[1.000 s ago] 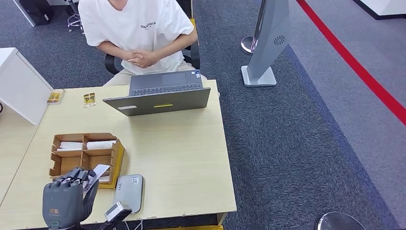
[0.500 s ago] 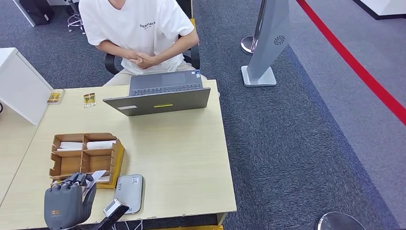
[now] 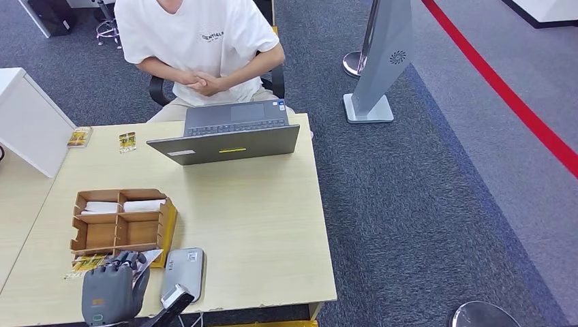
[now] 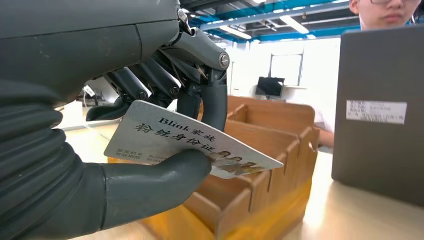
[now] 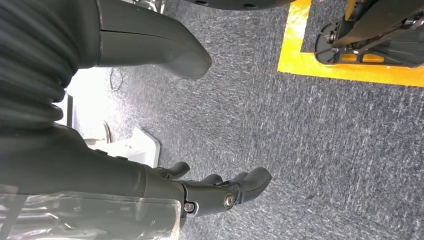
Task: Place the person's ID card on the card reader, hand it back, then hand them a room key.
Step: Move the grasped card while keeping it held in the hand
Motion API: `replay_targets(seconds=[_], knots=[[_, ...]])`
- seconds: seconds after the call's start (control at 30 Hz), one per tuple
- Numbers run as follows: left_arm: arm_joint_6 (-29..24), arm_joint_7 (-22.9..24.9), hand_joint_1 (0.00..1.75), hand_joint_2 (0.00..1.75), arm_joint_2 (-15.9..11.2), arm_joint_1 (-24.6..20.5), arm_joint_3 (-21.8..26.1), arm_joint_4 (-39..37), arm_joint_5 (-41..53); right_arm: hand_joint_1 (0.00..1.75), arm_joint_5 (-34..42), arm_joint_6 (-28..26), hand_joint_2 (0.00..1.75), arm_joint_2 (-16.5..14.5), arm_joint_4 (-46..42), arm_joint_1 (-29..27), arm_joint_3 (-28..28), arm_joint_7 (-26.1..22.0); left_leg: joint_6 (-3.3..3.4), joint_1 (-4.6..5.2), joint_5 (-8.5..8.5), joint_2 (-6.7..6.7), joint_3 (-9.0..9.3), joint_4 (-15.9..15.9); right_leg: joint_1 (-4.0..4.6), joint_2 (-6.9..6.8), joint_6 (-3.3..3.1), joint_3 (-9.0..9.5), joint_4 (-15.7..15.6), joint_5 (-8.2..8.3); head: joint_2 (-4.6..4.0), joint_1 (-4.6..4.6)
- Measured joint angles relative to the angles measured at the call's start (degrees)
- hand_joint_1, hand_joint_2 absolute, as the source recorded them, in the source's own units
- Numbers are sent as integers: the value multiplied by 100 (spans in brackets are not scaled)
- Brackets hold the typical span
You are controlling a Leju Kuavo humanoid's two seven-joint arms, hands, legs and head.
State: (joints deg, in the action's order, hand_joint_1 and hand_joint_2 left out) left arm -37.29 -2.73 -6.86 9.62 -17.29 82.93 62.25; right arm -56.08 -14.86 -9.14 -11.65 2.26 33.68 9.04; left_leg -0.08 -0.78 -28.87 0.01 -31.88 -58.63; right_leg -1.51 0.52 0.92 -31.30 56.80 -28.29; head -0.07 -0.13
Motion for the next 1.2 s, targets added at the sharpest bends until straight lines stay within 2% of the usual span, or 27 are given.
replay_targets(seconds=[0.37, 1.2], knots=[[-74, -22, 175, 175, 221, -132, -162, -505, 31, 0, -38, 33, 175, 0, 0, 5, 0, 5, 0, 0, 0, -2, 0, 0, 0, -2, 0, 0, 0, 0, 1, 0], [-203, 2, 175, 175, 251, -160, -312, -787, -11, 0, -143, 45, 175, -22, 0, 5, 0, 5, 0, 0, 0, -3, 2, 0, 0, -4, 0, 4, 0, 0, 1, 0]])
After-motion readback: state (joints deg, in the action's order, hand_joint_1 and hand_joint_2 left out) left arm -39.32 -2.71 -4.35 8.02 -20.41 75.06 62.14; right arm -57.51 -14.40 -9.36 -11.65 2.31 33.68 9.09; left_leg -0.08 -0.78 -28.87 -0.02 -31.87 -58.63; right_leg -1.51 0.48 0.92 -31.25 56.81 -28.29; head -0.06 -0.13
